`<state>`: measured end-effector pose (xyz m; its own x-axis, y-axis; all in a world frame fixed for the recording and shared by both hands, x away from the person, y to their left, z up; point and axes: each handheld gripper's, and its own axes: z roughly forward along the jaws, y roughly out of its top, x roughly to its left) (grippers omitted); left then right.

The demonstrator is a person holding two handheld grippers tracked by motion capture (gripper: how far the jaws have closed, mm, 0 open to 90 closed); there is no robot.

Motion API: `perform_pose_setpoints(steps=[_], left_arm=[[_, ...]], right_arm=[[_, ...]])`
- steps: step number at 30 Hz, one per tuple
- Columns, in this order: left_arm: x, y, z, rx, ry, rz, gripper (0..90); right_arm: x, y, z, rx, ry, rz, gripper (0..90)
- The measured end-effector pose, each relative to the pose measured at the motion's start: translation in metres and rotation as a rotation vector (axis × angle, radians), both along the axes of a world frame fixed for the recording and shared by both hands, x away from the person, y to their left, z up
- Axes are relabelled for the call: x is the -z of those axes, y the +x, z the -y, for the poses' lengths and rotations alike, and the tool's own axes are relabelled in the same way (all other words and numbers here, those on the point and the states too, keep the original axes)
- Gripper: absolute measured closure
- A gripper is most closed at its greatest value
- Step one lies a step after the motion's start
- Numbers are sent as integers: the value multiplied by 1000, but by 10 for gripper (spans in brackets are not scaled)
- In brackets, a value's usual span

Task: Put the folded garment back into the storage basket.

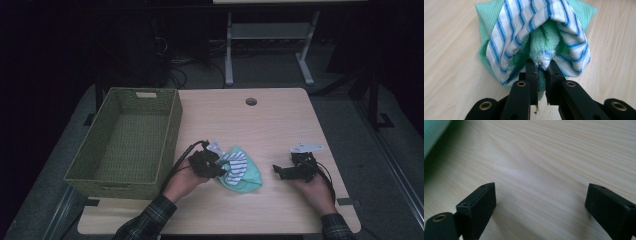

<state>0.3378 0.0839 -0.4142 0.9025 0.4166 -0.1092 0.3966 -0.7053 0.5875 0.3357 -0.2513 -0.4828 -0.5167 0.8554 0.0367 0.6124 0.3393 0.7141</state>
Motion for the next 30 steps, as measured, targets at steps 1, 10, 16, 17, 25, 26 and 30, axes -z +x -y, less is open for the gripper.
perform_pose_setpoints(steps=[1,10,16,17,25,26,30], left_arm=[[-6,1,-3,-8,-17,-7,822],[-28,1,-10,-30,-58,-5,822],[-46,2,-19,-39,-77,-2,821],[-49,3,-20,-38,-77,-1,821],[-69,6,-32,-36,-81,15,821],[-71,6,-33,-42,-86,16,821],[-78,7,-38,-50,-94,17,820]], right_arm=[[0,0,0,0,0,0,93],[0,0,0,0,0,0,93],[0,0,0,0,0,0,93],[0,0,0,0,0,-1,93],[0,0,0,2,2,-1,92],[0,0,0,3,2,-1,92],[0,0,0,3,2,-1,91]])
